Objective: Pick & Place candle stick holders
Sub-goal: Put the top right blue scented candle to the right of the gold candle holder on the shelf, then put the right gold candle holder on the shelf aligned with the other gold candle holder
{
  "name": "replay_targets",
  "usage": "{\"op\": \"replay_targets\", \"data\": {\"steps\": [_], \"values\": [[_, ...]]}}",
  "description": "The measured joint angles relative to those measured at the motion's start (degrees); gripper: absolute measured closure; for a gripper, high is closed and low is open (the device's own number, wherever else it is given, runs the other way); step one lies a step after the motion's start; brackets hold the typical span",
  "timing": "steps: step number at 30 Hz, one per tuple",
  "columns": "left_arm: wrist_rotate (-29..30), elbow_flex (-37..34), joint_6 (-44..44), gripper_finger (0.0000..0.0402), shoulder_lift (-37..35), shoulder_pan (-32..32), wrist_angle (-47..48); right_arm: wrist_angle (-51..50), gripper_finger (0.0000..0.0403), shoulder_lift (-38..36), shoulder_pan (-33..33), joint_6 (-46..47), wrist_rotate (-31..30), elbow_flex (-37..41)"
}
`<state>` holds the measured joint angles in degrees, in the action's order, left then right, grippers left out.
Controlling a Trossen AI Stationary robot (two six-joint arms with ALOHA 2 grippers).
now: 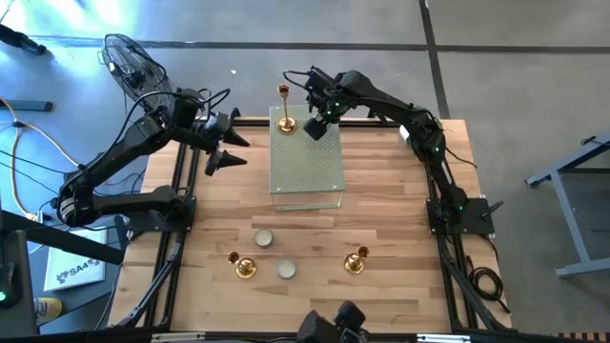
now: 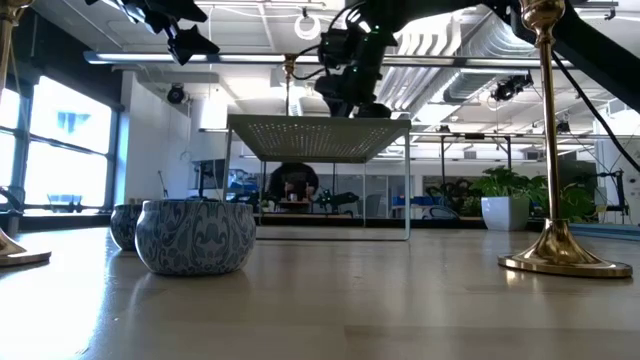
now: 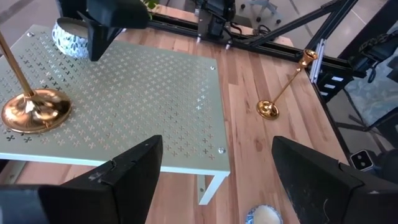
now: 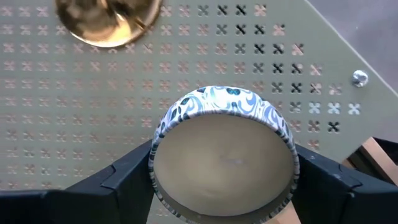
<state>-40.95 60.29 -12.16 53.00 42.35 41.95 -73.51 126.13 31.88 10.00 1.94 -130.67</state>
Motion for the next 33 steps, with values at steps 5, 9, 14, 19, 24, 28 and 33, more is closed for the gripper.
{"op": "replay_targets", "data": {"steps": [5,9,14,19,24,28,33], "values": [[-0.1,0.0,-0.8,0.0103,0.0,0.0,0.3,0.7,0.0090,0.0,-0.2,0.3,0.0,0.0],[-0.1,0.0,-0.9,0.0103,0.0,0.0,0.3,1.1,0.0079,0.0,-0.2,0.3,0.0,0.0],[-0.2,0.0,-0.9,0.0103,0.0,0.0,0.3,1.2,0.0076,0.0,-0.2,0.4,0.0,0.0],[-0.2,0.0,-1.0,0.0103,0.0,0.0,0.3,1.2,0.0074,0.0,-0.2,0.1,0.0,-0.5],[-0.2,0.0,-1.1,0.0103,0.0,0.0,0.3,0.0,0.0073,0.0,-0.2,-1.0,0.0,-3.3],[-0.2,0.0,-1.1,0.0103,0.0,0.0,0.3,-0.7,0.0073,-1.4,-0.1,-1.1,-1.1,-3.7],[-0.2,0.0,-1.1,0.0103,0.0,0.0,0.3,-2.2,0.0073,-4.6,0.0,-1.1,-3.0,-3.6]]}}
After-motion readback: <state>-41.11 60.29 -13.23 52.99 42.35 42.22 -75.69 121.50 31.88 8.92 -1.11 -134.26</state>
